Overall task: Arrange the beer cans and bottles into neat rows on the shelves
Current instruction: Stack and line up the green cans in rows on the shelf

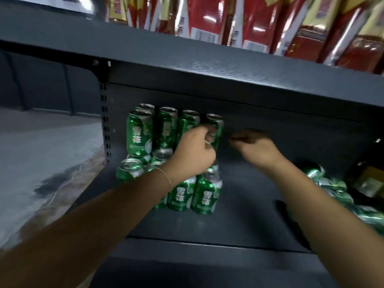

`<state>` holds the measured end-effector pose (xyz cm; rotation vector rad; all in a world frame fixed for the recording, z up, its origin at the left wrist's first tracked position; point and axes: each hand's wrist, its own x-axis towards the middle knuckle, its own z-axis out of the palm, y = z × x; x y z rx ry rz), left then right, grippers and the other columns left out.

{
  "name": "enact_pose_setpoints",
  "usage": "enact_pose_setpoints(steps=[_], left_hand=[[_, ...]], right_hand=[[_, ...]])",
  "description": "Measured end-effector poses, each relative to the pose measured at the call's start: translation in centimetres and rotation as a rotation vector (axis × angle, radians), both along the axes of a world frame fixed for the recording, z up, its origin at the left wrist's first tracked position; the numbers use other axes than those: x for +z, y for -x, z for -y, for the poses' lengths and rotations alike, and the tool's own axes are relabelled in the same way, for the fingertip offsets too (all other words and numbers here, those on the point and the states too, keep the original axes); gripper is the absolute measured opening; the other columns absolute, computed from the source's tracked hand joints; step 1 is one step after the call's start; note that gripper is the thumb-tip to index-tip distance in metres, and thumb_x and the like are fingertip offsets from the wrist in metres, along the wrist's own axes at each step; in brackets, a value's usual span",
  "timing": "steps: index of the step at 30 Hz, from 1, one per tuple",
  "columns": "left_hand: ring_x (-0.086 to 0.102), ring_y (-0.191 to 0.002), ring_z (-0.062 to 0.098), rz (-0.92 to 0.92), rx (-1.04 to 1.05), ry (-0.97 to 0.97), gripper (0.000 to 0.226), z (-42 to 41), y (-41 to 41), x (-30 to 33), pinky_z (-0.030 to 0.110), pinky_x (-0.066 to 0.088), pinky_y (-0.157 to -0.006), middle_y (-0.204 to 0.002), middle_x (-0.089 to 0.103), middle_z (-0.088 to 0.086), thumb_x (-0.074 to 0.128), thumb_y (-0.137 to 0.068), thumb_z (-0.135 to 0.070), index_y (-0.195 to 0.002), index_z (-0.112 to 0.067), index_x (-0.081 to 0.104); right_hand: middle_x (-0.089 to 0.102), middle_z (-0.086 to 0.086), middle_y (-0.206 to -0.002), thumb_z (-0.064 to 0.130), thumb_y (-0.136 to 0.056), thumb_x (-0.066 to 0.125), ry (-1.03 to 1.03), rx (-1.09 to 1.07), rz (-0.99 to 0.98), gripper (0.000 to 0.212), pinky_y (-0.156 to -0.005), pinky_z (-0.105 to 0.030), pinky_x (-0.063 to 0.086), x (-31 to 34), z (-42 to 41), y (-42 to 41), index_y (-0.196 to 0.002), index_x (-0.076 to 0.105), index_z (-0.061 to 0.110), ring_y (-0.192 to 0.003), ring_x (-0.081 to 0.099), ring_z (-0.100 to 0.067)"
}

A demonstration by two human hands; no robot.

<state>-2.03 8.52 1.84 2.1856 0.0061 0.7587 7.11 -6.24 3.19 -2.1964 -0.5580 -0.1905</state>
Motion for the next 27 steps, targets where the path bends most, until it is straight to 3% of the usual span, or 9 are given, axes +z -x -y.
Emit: enact_pose_setpoints(steps=[4,7,9,13,16,19,23,27], left_hand=[[0.058,-0.105,0.026,-0.191,-0.118,-0.013,0.049,5.6,-2.6,-1.5,0.031,0.048,-0.093,-0.114,0.059,0.008,0.046,-0.081,0.000,-0.128,-0.009,0.055],[0.058,-0.110,0.026,-0.307,-0.179,0.007,0.050,9.4,-3.8,-2.6,0.032,0.049,-0.095,-0.122,0.060,0.008,0.046,-0.084,-0.001,-0.132,-0.011,0.052],[0.057,-0.113,0.022,-0.361,-0.193,0.023,0.049,11.3,-4.3,-3.4,0.027,0.048,-0.094,-0.123,0.060,0.004,0.046,-0.085,-0.002,-0.133,-0.012,0.051],[0.056,-0.115,0.019,-0.463,-0.200,0.030,0.048,13.8,-5.6,-4.8,0.024,0.047,-0.092,-0.125,0.061,0.001,0.045,-0.089,-0.006,-0.136,-0.014,0.049],[0.056,-0.114,0.020,-0.518,-0.194,0.075,0.045,15.1,-6.6,-5.8,0.028,0.048,-0.095,-0.128,0.059,0.004,0.046,-0.091,-0.008,-0.136,-0.014,0.048],[0.056,-0.116,0.021,-0.550,-0.168,0.083,0.042,16.3,-7.2,-6.3,0.031,0.047,-0.100,-0.129,0.058,0.006,0.048,-0.092,-0.009,-0.134,-0.012,0.050],[0.057,-0.113,0.021,-0.608,-0.142,0.104,0.043,17.6,-7.7,-6.8,0.031,0.048,-0.098,-0.128,0.058,0.005,0.046,-0.089,-0.010,-0.132,-0.015,0.050],[0.058,-0.115,0.025,-0.632,-0.109,0.141,0.044,18.6,-7.9,-7.2,0.039,0.048,-0.101,-0.128,0.059,0.008,0.042,-0.086,-0.009,-0.129,-0.014,0.053]], right_hand=[[0.068,-0.005,-0.094,0.018,-0.088,0.070,-0.046,-0.072,-0.143,0.015,-0.070,-0.025,0.046,-1.6,6.8,-1.6,-0.101,0.073,0.009,-0.081,0.059,-0.015],[0.068,-0.006,-0.085,0.011,-0.087,0.070,-0.033,-0.061,-0.233,0.012,-0.061,-0.021,0.046,-2.8,11.1,-2.9,-0.098,0.071,0.006,-0.074,0.056,-0.016],[0.070,-0.005,-0.088,0.013,-0.085,0.072,0.069,-0.051,-0.246,0.018,-0.066,-0.022,0.049,-3.7,13.7,-4.0,-0.103,0.070,0.008,-0.074,0.059,-0.014],[0.069,-0.003,-0.111,0.017,-0.080,0.080,0.300,0.094,-0.336,0.048,-0.097,-0.030,0.051,-4.6,17.7,-5.0,-0.124,0.062,0.013,-0.101,0.065,-0.013],[0.049,0.007,-0.143,0.036,-0.069,0.087,0.655,0.261,-0.359,0.088,-0.108,-0.024,0.038,-4.1,19.7,-4.5,-0.145,0.043,0.023,-0.131,0.047,-0.009],[0.029,0.012,-0.157,0.045,-0.057,0.092,0.923,0.354,-0.379,0.118,-0.115,-0.025,0.029,-3.4,20.4,-3.9,-0.153,0.024,0.033,-0.144,0.029,-0.010],[0.019,0.008,-0.162,0.044,-0.053,0.093,1.154,0.374,-0.303,0.130,-0.116,-0.029,0.029,-3.7,20.5,-3.5,-0.155,0.011,0.039,-0.148,0.022,-0.015],[0.017,0.003,-0.162,0.044,-0.053,0.092,1.180,0.383,-0.249,0.134,-0.117,-0.035,0.031,-4.3,20.7,-3.5,-0.154,0.005,0.040,-0.148,0.022,-0.020]])
